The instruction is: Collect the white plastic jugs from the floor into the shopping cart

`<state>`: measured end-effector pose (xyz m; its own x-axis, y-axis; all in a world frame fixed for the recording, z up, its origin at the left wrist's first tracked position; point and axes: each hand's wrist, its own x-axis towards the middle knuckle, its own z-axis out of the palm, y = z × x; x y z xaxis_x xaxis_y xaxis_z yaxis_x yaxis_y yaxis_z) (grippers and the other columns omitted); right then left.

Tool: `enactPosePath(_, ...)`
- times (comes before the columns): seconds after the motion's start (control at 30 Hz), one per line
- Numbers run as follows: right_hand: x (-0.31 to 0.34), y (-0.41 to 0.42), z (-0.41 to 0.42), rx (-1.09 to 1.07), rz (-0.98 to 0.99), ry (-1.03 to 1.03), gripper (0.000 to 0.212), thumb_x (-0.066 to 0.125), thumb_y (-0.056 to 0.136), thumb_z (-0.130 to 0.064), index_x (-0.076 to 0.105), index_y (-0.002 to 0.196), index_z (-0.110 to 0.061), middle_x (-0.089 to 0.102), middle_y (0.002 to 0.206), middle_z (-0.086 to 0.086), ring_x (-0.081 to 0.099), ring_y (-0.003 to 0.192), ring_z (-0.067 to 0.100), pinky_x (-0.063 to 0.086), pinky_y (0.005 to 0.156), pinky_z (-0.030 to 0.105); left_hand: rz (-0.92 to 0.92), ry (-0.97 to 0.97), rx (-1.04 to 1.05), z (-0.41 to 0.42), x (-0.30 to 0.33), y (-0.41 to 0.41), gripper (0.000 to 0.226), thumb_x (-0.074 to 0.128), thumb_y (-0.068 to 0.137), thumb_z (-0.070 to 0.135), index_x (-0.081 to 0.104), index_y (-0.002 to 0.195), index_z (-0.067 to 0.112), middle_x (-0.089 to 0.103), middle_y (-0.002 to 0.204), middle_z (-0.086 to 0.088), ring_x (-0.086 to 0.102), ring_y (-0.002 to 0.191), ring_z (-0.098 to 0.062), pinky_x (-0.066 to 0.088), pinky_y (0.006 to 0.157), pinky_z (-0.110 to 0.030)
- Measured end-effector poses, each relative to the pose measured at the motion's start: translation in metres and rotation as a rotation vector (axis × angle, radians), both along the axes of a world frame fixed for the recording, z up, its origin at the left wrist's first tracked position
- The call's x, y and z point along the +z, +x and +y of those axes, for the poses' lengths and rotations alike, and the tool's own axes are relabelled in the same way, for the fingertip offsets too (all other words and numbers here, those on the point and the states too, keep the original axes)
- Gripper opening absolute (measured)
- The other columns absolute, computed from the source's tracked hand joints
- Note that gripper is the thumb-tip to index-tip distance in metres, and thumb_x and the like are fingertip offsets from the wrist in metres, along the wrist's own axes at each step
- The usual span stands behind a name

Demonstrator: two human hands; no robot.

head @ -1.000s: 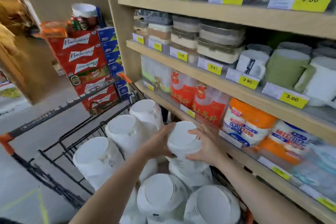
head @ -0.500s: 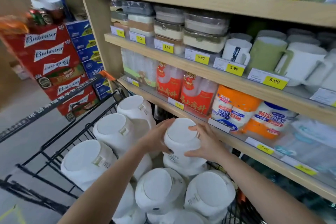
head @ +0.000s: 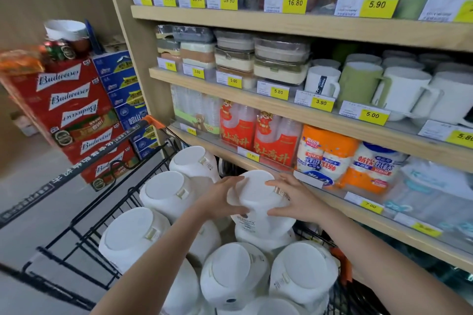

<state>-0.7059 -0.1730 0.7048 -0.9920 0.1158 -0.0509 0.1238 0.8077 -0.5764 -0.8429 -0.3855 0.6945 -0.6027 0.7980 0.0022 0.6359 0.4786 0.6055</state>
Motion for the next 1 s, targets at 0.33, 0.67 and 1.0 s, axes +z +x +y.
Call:
enactPosePath(0.33, -0.013, 0.097, 0.021, -0.193, -0.011, -0.010, 0.068, 0.068, 0.081, -0.044, 0.033, 0.140, -0.040, 0.023, 0.147, -0.006, 0.023, 0.136, 0.011, 0.025, 0.109, 0.027, 0.337, 0.093, -0.113, 0.046, -0.014, 0.053, 0.073, 0.038, 0.077, 0.057, 0.045, 0.137, 0.015, 0.044, 0.143, -0.005, 0.036, 0.134, -0.024, 0.016, 0.115, -0.049)
enactPosePath(0.67, -0.061, 0.193, 0.033, -0.258, -0.187, -0.059, 0.062, 0.064, 0.085, -0.042, 0.035, 0.139, -0.034, 0.037, 0.137, -0.005, 0.036, 0.130, 0.014, 0.035, 0.105, 0.031, 0.566, 0.232, -0.102, 0.043, -0.042, 0.122, 0.045, 0.047, 0.080, 0.036, 0.049, 0.122, 0.019, 0.053, 0.132, -0.010, 0.041, 0.124, -0.025, 0.029, 0.104, -0.059)
enactPosePath(1.0, -0.106, 0.274, -0.001, -0.234, -0.279, -0.097, 0.061, 0.061, 0.088, -0.037, 0.034, 0.143, -0.030, 0.033, 0.142, -0.004, 0.035, 0.132, 0.014, 0.031, 0.103, 0.024, 0.296, -0.075, -0.195, 0.008, -0.112, 0.222, 0.052, 0.047, 0.081, 0.049, 0.045, 0.129, 0.028, 0.049, 0.138, -0.005, 0.045, 0.125, -0.026, 0.040, 0.102, -0.053)
